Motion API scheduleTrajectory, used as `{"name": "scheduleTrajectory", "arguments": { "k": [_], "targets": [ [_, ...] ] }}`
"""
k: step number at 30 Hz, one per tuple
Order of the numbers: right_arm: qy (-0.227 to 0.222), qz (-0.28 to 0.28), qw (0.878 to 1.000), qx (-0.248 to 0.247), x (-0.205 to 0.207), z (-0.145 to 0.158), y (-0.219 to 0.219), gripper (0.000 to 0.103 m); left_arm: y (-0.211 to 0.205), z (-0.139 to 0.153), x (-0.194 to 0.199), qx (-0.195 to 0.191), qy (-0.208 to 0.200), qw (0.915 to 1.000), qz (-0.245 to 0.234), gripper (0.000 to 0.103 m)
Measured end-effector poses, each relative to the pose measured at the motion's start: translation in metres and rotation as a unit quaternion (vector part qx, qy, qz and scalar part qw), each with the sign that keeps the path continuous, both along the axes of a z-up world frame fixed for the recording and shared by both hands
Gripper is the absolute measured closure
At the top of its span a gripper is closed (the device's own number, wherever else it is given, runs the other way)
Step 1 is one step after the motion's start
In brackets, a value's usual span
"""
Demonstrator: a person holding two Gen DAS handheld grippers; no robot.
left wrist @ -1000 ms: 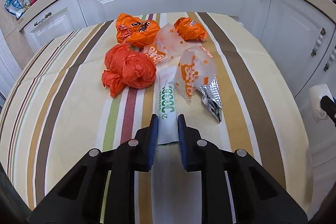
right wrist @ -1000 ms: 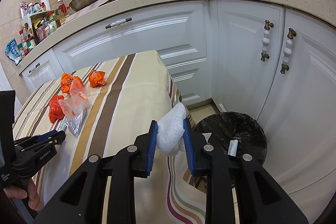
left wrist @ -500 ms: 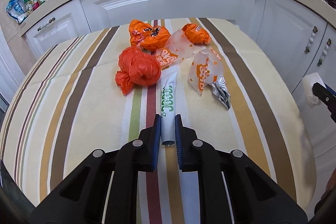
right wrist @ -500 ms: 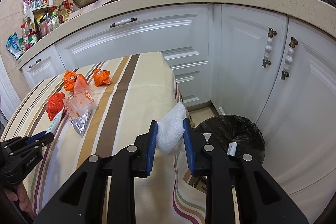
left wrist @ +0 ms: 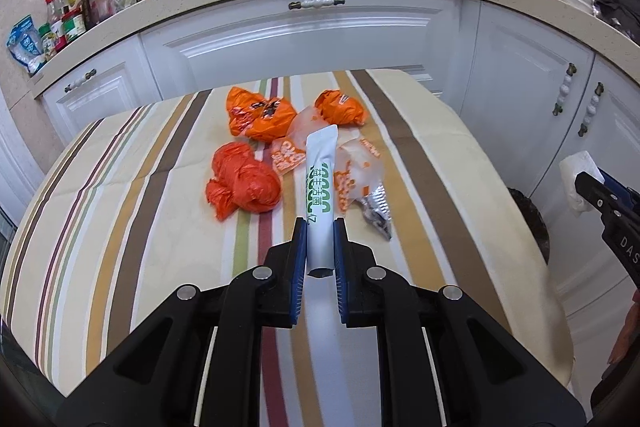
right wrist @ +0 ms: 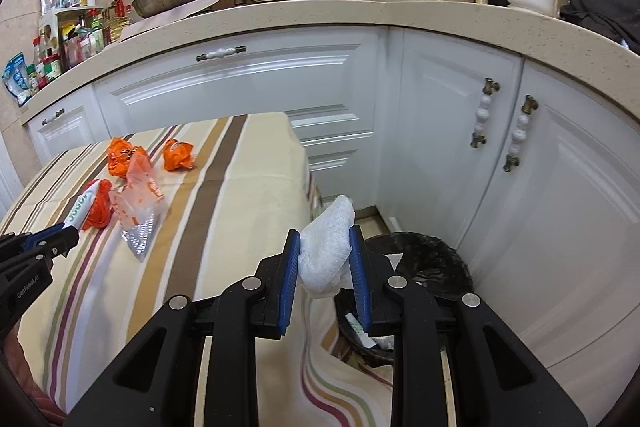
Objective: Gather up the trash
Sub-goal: 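Carry both items over the black bin and open both grippers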
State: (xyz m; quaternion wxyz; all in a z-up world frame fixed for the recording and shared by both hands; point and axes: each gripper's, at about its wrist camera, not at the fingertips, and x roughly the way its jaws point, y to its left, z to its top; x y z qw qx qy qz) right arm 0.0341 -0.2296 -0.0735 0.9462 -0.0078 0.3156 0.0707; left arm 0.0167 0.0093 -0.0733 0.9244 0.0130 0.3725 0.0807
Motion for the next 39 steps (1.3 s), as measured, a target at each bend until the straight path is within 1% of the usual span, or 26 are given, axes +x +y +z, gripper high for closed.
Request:
{"name": "scheduleTrajectory", "arguments": {
  "k": [3, 11, 18, 22, 25, 31, 33, 34, 38, 39],
  "targets": [
    [-0.004, -0.013, 1.0, -0.005, 0.0, 0.002, -0.009, 0.077, -0.011, 0.002, 0.005, -0.004, -0.004, 0.9998, -0.017, 0.09],
    [-0.013, -0.055, 0.998, -0.019, 0.006, 0.004, -0.047, 0.077, -0.068, 0.004, 0.031, -0.011, -0.009, 0.9954, -0.095, 0.09],
    [-0.012, -0.086, 0.996, -0.025, 0.015, -0.004, -0.077, 0.077, -0.12, 0.001, 0.059, -0.006, -0.016, 0.9903, -0.138, 0.09],
    [-0.011, -0.098, 0.995, -0.021, 0.022, -0.008, -0.093, 0.077, -0.15, -0.006, 0.074, -0.001, -0.011, 0.987, -0.16, 0.089],
    [-0.01, -0.106, 0.994, -0.02, 0.027, -0.011, -0.102, 0.077, -0.17, -0.01, 0.083, 0.004, -0.009, 0.9849, -0.173, 0.089],
    [-0.012, -0.11, 0.994, -0.019, 0.038, -0.018, -0.112, 0.077, -0.205, -0.023, 0.102, 0.01, 0.01, 0.9816, -0.19, 0.089],
    [-0.01, -0.112, 0.993, -0.018, 0.043, -0.021, -0.116, 0.077, -0.214, -0.027, 0.108, 0.013, 0.015, 0.9807, -0.195, 0.087],
    [-0.009, -0.114, 0.993, -0.016, 0.046, -0.023, -0.118, 0.077, -0.216, -0.029, 0.11, 0.014, 0.017, 0.9805, -0.195, 0.085],
    [-0.003, -0.117, 0.993, -0.006, 0.057, -0.03, -0.126, 0.077, -0.226, -0.036, 0.124, 0.015, 0.027, 0.9799, -0.197, 0.085],
    [-0.001, -0.115, 0.993, -0.001, 0.059, -0.032, -0.128, 0.075, -0.229, -0.038, 0.127, 0.016, 0.03, 0.9792, -0.2, 0.079]
  ]
}}
